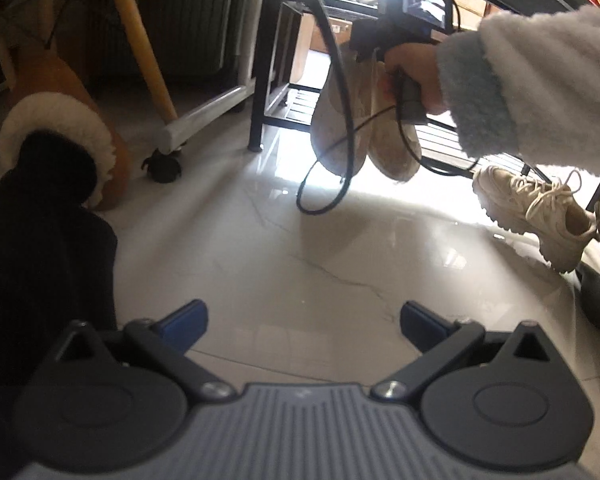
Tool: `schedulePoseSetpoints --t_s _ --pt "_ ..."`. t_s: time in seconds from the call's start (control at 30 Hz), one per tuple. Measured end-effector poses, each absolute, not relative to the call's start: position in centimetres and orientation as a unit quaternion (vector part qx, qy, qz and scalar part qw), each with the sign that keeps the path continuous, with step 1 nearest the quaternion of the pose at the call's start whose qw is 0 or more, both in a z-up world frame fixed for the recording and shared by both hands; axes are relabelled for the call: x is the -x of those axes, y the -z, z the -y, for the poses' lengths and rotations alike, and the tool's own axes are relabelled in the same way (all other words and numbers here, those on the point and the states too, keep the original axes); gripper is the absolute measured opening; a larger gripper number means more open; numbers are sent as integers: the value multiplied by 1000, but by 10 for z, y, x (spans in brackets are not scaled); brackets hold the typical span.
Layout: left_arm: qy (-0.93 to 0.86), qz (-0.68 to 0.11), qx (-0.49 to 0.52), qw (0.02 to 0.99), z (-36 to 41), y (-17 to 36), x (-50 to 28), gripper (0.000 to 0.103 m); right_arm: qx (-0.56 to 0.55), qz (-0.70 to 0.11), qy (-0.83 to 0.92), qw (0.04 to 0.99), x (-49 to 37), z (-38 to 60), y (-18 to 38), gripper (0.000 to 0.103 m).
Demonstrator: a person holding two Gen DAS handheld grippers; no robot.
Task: Organize scattered shoes
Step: 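Lower the shoes under the rack's upper shelf onto the bottom shelf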
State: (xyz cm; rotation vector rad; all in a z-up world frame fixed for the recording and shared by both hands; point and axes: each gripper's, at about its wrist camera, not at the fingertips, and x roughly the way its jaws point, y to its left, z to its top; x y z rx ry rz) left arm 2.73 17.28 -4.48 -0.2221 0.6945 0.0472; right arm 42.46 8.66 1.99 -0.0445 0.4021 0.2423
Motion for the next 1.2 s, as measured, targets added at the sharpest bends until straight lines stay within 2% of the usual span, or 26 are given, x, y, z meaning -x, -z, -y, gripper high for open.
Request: schedulePoseSetpoints --t_s 0.37,0.43,0.5,0.57,0.7,0.73,0.77,0.8,0.9,1.0,1.07,1.2 --pt "-20 -342 111 933 -172 43 -30 103 32 -191 -101 976 -455 -104 4 11" --pt "-18 -344 112 932 -172 44 -31 102 43 -168 -99 980 -456 -108 6 11" --pt "-17 -346 113 931 -171 44 -32 103 54 -141 -98 984 -456 -113 6 12" --pt "-16 -348 114 930 -171 44 -33 102 64 -133 -95 984 -456 -115 9 17" --pt "-12 -349 114 930 -171 44 -34 103 66 -131 -83 986 -456 -112 13 20" --pt "-12 -348 114 930 -170 44 -34 102 65 -134 -78 986 -457 -110 13 25" --pt "-12 -348 114 930 -170 44 -34 103 64 -136 -74 986 -458 -108 13 39" --pt "-12 -348 114 931 -170 44 -33 103 62 -138 -69 986 -458 -106 12 44" --pt "-14 -349 118 930 -171 47 -35 103 60 -138 -66 986 -457 -102 9 46" --pt "-17 -347 121 930 -172 49 -35 103 69 -132 -81 985 -448 -101 7 59" --pt "-14 -346 121 930 -171 49 -35 102 78 -115 -100 985 -432 -96 2 73" --pt "-7 -343 117 932 -168 50 -33 102 93 -86 -137 982 -398 -76 -11 77"
